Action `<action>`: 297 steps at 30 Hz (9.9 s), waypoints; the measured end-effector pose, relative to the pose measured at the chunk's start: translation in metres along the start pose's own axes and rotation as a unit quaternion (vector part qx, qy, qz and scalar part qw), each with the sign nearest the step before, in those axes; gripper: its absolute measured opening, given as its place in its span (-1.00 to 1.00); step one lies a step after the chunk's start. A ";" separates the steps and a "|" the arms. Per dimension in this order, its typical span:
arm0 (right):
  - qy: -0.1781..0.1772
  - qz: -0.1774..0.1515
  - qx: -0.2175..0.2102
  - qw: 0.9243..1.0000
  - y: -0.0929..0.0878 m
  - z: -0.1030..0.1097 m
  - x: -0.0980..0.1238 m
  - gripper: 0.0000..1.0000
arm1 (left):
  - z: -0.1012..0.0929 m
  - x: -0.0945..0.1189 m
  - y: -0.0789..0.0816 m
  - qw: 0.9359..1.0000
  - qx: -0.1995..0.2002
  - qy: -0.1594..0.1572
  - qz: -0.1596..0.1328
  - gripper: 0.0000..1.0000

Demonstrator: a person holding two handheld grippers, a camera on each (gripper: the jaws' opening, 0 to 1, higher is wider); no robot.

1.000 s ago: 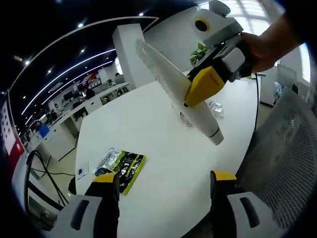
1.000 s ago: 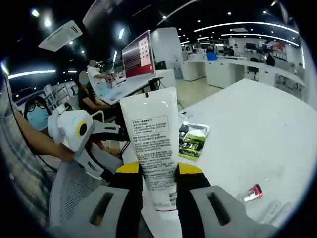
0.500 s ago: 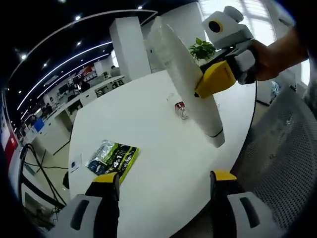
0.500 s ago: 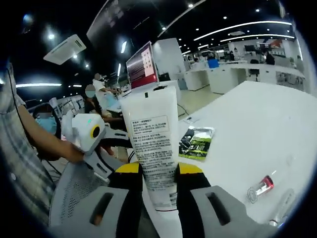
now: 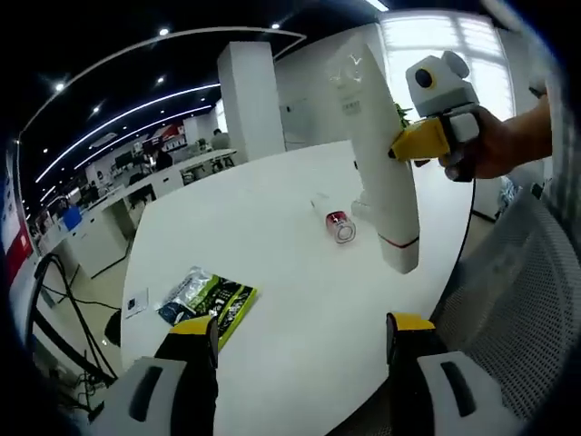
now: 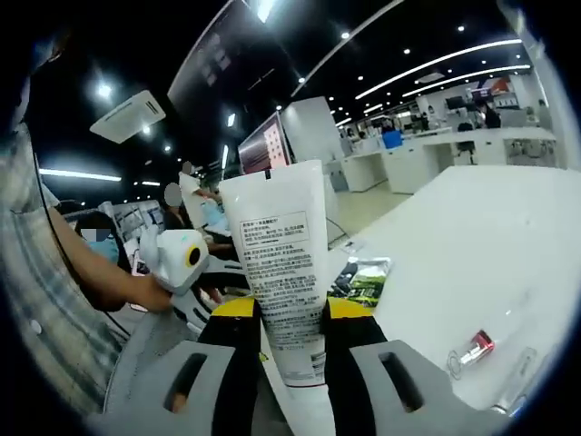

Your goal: Arrange the skincare products in the storage area until every visible bottle or jar stands upright without overlapping.

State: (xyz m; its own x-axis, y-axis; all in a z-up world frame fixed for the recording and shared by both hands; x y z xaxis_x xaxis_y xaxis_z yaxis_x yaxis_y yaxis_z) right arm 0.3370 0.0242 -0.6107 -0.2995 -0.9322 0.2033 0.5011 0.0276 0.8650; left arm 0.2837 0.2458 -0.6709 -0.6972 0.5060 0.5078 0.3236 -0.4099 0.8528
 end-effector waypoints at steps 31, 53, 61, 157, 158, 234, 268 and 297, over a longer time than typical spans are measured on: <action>0.041 -0.038 0.026 0.998 0.038 0.004 0.007 -0.52 | -0.031 0.008 0.046 0.935 0.261 -0.125 -0.204 0.56; 0.077 -0.012 0.030 0.996 0.026 0.016 0.001 -0.51 | -0.049 0.000 0.047 0.949 0.198 -0.171 -0.174 0.81; 0.187 0.020 0.002 0.982 0.021 0.026 0.002 -0.52 | -0.052 0.000 0.047 0.940 0.205 -0.208 -0.175 0.66; 0.052 0.043 0.020 0.998 0.013 0.052 -0.027 -0.51 | -0.058 0.001 0.039 0.990 0.122 -0.005 -0.065 -0.35; 0.047 0.044 0.022 0.998 0.014 0.053 -0.028 -0.51 | -0.057 0.001 0.039 0.990 0.125 -0.004 -0.063 -0.35; 0.132 0.410 0.355 0.830 0.028 0.087 -0.005 -0.80 | -0.098 0.000 0.042 0.993 -0.044 -0.100 -0.049 -0.62; 0.057 0.448 0.376 0.809 0.095 0.016 -0.008 -0.89 | -0.063 -0.012 0.006 0.993 -0.086 -0.027 0.077 -0.57; -0.019 0.506 0.315 0.803 0.146 -0.109 -0.058 -0.88 | -0.060 -0.013 -0.011 0.987 -0.085 -0.013 0.138 -0.63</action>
State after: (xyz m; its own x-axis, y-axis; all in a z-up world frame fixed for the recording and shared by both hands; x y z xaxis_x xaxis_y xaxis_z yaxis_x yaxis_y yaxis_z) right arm 0.5166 0.0431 -0.5465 -0.0291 -0.3053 0.9518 -0.0033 0.9522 0.3054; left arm 0.2512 0.1981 -0.6944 -0.5812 0.3756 0.7219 0.3850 -0.6547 0.6506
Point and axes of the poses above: the point that each gripper's makers call its tool centre point, and the gripper's own axes: x roughly backward along the fingers, z roughly to its left, y roughly out of its top, the point moved 10 cm from there along x, roughly backward along the fingers, and after that the axes turned 8 degrees about -x, right-handed, at the moved point
